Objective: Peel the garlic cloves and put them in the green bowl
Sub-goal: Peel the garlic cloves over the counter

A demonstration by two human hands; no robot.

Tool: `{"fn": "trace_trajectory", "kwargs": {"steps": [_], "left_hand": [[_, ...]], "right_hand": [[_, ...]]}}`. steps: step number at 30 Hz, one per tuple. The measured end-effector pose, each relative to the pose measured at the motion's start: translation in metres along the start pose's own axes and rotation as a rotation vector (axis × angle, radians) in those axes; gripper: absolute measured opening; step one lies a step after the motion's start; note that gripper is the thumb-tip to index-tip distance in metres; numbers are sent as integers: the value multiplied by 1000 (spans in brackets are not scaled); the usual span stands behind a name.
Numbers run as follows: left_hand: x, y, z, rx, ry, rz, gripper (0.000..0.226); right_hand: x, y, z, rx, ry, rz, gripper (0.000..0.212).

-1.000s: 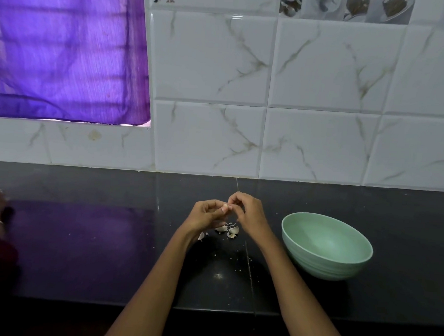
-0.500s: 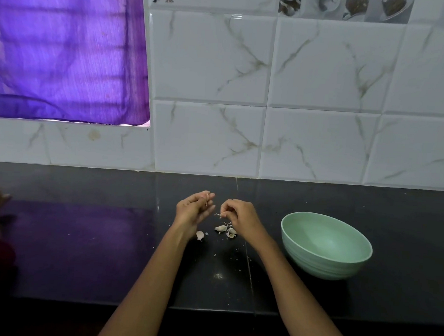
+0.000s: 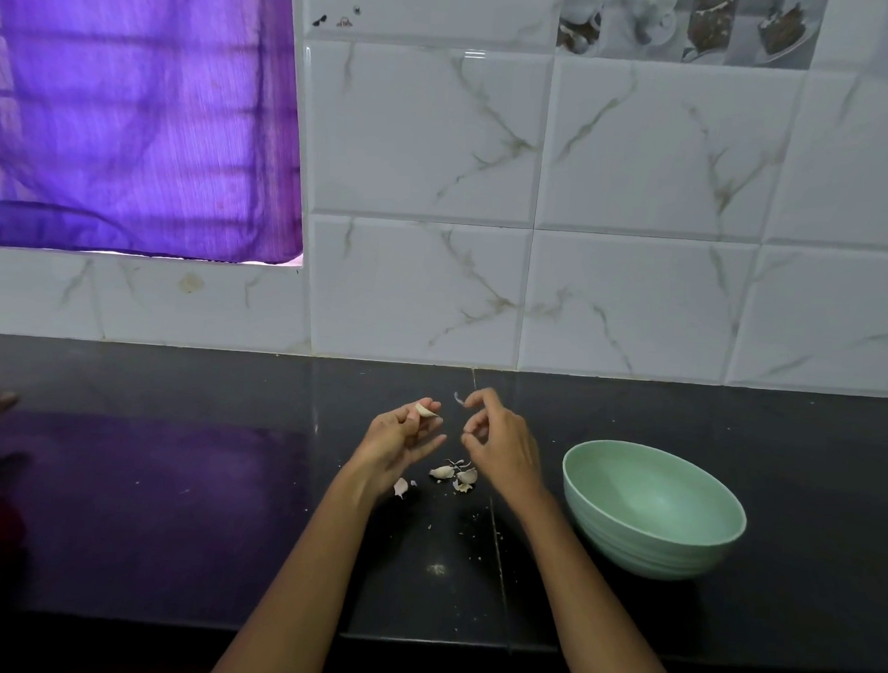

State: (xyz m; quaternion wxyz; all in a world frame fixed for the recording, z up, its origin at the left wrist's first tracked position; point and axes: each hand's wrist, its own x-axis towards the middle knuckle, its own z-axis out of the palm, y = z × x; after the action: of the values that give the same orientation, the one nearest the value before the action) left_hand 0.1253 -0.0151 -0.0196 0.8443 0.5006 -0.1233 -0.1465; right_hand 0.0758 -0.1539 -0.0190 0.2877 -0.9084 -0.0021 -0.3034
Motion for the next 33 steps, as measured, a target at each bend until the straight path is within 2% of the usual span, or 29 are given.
{"fn": "trace_trajectory", "kwargs": {"steps": [1, 2, 4, 6, 8, 9, 12, 14, 19, 26, 33], "left_hand": [[0, 0, 0, 7, -4, -4, 29], [0, 0, 1, 16, -8, -12, 29], [-1, -1, 3, 44, -9, -23, 29], [-2, -1, 4, 110, 0, -8, 30], [-2, -3, 4, 185, 9, 17, 29], [-2, -4, 4, 222, 4, 31, 29], [-1, -8, 4, 284, -11, 75, 29], [-1, -10, 5, 303, -21, 91, 27], [-2, -11, 7, 295, -44, 111, 23], [1, -14, 5, 295, 36, 185, 20], [1, -14, 4, 344, 3, 209, 15]], "right_hand": [[0, 0, 0, -6, -33, 4, 29], [-1, 0, 0, -6, -44, 12, 31], [0, -3, -1, -19, -38, 22, 16], [-1, -5, -2, -60, -12, 45, 25], [0, -3, -2, -42, 20, 42, 19], [1, -3, -2, -3, 20, 29, 10], [0, -6, 0, 226, 33, -26, 28], [1, -8, 2, 337, 54, -48, 22], [2, -5, 7, 378, 82, -19, 7], [0, -8, 7, 396, 76, 1, 6], [-2, -8, 4, 339, 148, 81, 8]]}}
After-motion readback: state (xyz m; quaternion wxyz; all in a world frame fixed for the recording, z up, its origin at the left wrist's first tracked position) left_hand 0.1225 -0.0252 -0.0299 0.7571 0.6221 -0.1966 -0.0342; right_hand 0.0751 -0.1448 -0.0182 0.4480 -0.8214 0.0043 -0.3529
